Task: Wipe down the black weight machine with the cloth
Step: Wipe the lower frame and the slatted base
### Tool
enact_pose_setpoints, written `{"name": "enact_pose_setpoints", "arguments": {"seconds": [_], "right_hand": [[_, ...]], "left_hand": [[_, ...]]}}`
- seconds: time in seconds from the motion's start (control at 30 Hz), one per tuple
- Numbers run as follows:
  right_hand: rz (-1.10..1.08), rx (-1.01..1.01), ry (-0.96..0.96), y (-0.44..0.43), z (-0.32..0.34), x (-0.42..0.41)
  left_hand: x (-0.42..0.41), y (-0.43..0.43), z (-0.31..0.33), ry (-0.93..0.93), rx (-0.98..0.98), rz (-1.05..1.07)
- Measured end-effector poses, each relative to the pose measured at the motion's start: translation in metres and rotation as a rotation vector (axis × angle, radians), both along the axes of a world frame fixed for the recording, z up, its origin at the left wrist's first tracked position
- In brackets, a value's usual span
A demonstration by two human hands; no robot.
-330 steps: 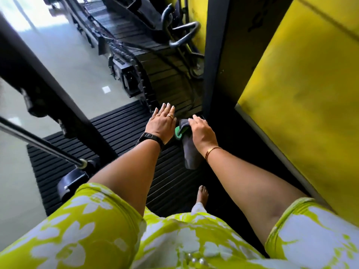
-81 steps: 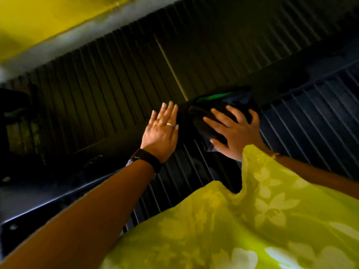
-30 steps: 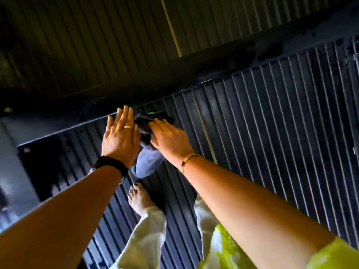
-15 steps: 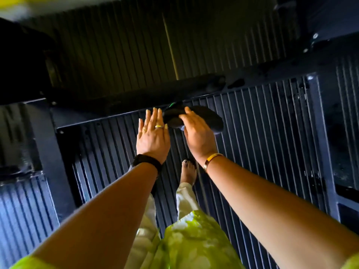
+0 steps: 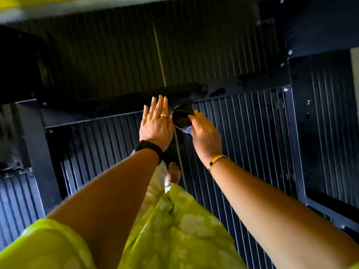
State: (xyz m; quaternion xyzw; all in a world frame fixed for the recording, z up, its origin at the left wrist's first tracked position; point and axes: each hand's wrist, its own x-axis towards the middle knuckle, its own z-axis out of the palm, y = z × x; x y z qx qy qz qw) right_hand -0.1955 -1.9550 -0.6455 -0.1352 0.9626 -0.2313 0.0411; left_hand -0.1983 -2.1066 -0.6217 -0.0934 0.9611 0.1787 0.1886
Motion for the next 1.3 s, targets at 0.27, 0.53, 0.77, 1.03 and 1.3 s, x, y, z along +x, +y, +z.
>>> {"name": "enact_pose_setpoints", "arguments": {"seconds": [0.27,0.53,0.77,1.03,1.3], "right_hand": [[-0.115,0.051,-0.222,0.023,0.012,-0.033],[-0.157,0.144,-0.267,0.045,0.012,-0.084],[-0.006,0.096,-0.284,0.079,-0.016,-0.112],[0.194,0.009,-0.162,0.133,-0.004,-0.173],[0.517,0.141,-0.15,0.15,-0.038,-0.219]], "left_hand": [[-0.044,0.006,-0.002,-0.008,-0.012,-0.191],[-0.084,0.016,0.004,0.048,0.046,-0.206],[-0.109,0.033,-0.023,0.048,0.058,-0.148],[-0.125,0.097,-0.047,-0.011,0.043,0.05],[-0.122,0.097,-0.096,-0.002,0.081,0.175]]}}
